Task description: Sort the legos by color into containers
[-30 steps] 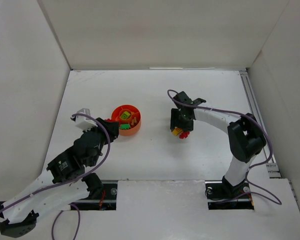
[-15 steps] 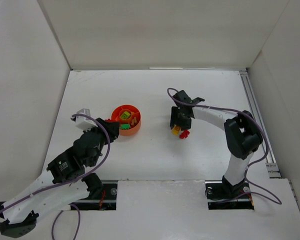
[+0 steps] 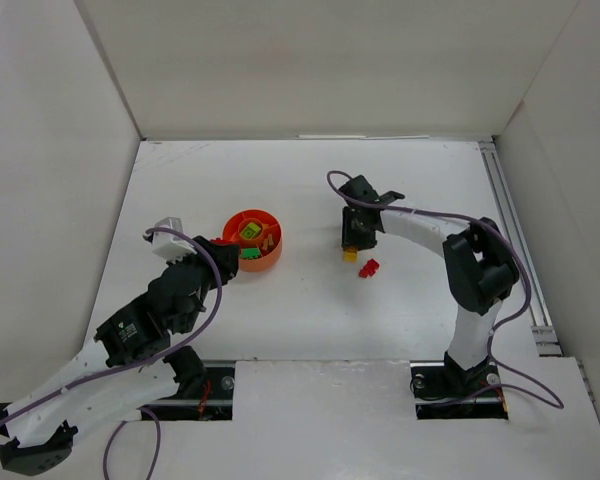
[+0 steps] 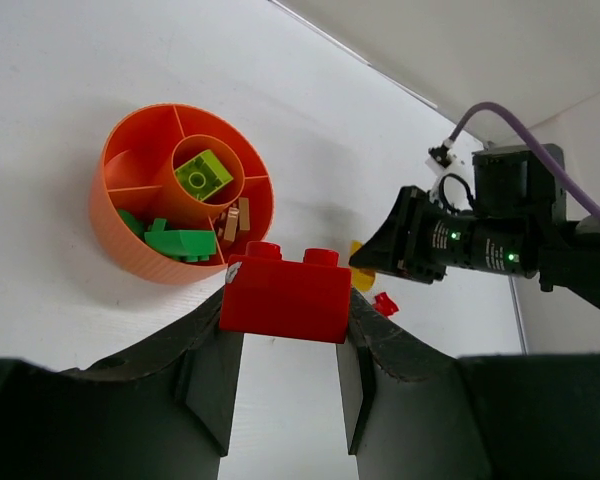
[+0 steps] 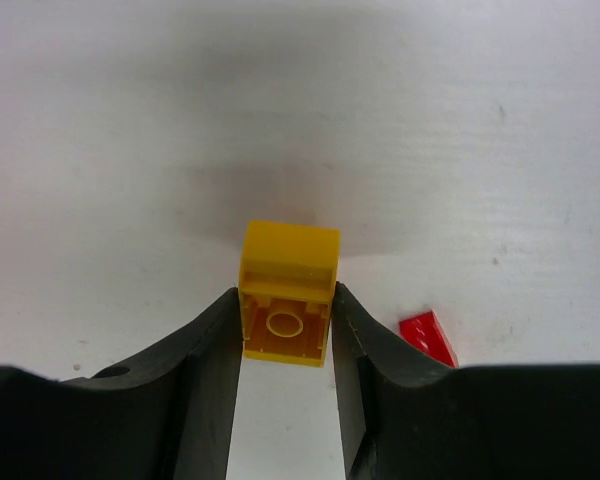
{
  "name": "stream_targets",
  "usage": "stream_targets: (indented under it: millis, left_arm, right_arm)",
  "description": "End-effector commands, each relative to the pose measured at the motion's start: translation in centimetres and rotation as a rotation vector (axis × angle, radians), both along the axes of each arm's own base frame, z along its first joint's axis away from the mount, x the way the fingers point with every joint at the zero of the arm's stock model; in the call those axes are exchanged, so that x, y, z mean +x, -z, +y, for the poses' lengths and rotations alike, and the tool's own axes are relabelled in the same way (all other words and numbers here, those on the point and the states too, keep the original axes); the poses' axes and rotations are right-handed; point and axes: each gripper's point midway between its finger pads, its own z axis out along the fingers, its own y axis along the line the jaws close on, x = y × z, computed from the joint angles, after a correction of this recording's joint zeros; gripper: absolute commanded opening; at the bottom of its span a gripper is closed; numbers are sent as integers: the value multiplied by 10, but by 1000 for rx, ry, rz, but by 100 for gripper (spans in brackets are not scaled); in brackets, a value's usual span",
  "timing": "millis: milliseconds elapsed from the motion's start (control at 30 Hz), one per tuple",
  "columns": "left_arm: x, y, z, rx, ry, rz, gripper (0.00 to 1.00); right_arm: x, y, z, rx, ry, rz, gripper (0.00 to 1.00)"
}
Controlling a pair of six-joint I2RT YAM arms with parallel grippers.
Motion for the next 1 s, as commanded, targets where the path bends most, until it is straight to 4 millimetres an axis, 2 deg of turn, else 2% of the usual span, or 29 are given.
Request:
stream_targets:
  millis: [0,67,100,200,233,300,367,433,467,533,567,667,967]
  left_arm:
    - [4,-11,-1,-25,-13,-30,15]
    - [3,-11,3,-30,-25,-30,15]
    - [2,-10,3,-36,-28,-22,15]
    - [2,-10,6,-43,-42,-23,15]
    - [2,-8,9,-34,-51,-20,15]
    - [1,-14,10,-59,-53,-29,15]
    - [1,-13,12,-61,-64,-24,15]
    - [1,-13,12,-61,-64,-24,15]
    - [1,-13,11,-69,-66,-23,15]
    - [1,-13,11,-70,-66,-23,15]
    - [1,-13,11,-70,-66,-23,15]
    - [1,-11,14,-60,-77,-20,15]
    - [0,-10,18,-51,-86,-18,15]
  right_arm:
    - [50,-84,51,99,-203,-355,20]
    - [53,-114,82,148,-325,-480,18]
    - [62,-142,97,186,-372,-597,18]
    - [63,-178,128,336,-484,-713,18]
    - [66,-202,145,393,-537,-811,18]
    - [65,-221,161,450,-583,-881,18]
    - [66,-229,178,479,-637,-928,18]
    - [58,-239,198,523,-696,-955,18]
    - [63,-233,202,521,-696,-951,18]
    - [58,-235,216,557,-743,-946,20]
    - [55,-230,224,566,-756,-948,20]
    - [52,-228,238,570,-781,-950,20]
    - [60,-201,243,547,-775,-908,22]
